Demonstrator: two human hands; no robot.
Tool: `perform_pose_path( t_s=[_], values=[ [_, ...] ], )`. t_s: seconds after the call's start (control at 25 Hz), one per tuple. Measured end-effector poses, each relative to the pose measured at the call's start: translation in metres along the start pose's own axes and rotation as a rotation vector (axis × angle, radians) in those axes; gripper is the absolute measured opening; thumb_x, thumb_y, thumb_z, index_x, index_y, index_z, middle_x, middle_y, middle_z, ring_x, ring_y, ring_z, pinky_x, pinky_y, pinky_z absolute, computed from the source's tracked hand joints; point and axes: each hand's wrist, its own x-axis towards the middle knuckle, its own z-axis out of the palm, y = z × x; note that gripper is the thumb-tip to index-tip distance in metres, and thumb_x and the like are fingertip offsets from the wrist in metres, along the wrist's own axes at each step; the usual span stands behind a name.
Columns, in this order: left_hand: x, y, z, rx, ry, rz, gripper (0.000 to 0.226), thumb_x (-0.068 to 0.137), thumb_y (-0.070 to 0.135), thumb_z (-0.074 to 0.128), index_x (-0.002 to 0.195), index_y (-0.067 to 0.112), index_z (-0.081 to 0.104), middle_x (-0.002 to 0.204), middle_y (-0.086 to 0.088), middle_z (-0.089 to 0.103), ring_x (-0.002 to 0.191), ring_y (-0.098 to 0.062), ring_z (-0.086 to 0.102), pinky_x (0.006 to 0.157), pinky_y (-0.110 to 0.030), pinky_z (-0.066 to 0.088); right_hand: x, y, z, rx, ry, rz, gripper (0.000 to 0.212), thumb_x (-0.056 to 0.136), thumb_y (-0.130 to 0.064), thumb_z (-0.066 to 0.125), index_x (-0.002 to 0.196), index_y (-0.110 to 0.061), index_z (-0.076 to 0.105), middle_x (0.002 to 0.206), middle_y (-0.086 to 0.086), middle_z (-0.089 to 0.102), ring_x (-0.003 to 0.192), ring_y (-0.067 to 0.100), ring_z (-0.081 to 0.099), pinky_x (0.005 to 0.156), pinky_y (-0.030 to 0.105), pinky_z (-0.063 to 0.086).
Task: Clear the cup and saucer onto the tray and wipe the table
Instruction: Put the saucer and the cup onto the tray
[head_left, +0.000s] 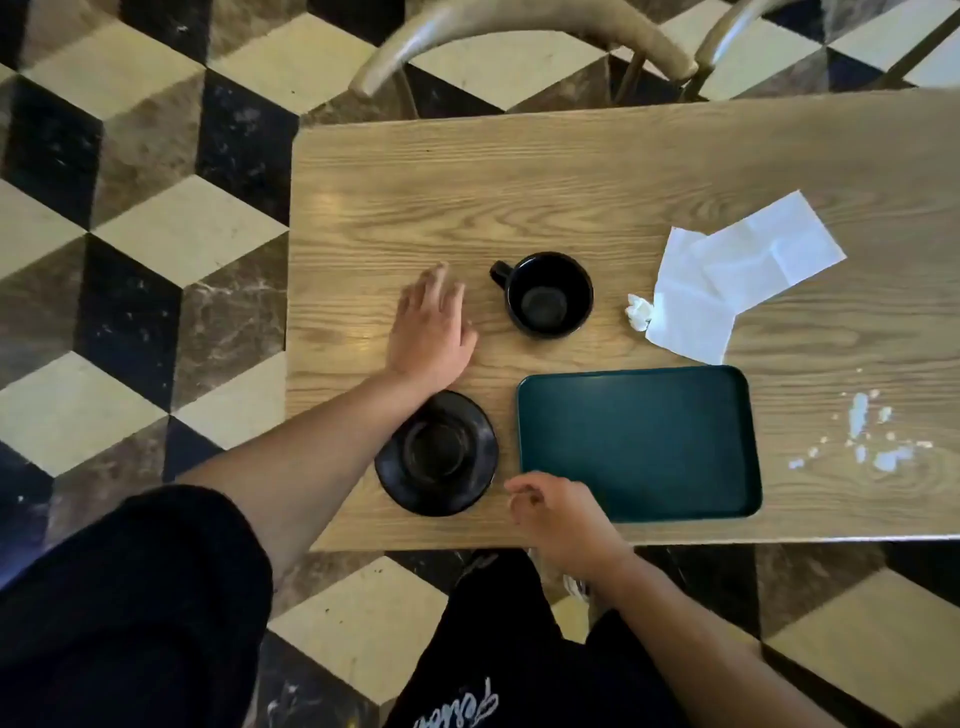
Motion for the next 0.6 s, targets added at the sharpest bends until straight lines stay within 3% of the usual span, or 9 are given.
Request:
perform_pose_path(
  t_s=[0.12, 0.28, 0.6],
  values=[
    [0.02, 0.0, 0.017, 0.075, -0.026, -0.015, 0.069, 0.1, 0.04, 0.044, 0.155, 0.001, 0.035, 0.168, -0.022, 0.021, 0.155, -0.042, 0.019, 0.126, -0.058, 0.013, 0.019, -0.01, 0.008, -0.052, 0.11, -0.032, 0.019, 0.097, -0.015, 0.051, 0.101, -0.003, 0.065, 0.089, 0.014, 0.073, 0.083, 0.033, 0.067, 0.083, 0.052, 0.055],
    [0.03, 0.002, 0.034, 0.115, -0.04, 0.043, 0.074, 0.101, 0.05, 0.031, 0.161, 0.006, 0.027, 0.17, -0.02, 0.015, 0.158, -0.038, 0.01, 0.126, -0.058, 0.009, 0.038, -0.024, 0.016, -0.18, 0.157, 0.032, 0.018, 0.102, -0.022, 0.049, 0.108, -0.007, 0.057, 0.098, 0.017, 0.072, 0.09, 0.038, 0.068, 0.069, 0.037, 0.05],
    [0.028, 0.0, 0.046, 0.165, 0.036, 0.07, 0.073, 0.102, 0.05, 0.034, 0.161, 0.009, 0.027, 0.171, -0.018, 0.016, 0.159, -0.035, 0.01, 0.126, -0.058, 0.009, 0.055, -0.031, 0.031, -0.3, 0.208, 0.018, 0.011, 0.106, -0.016, 0.046, 0.115, -0.01, 0.049, 0.111, 0.011, 0.07, 0.101, 0.035, 0.071, 0.071, 0.034, 0.04]
  ],
)
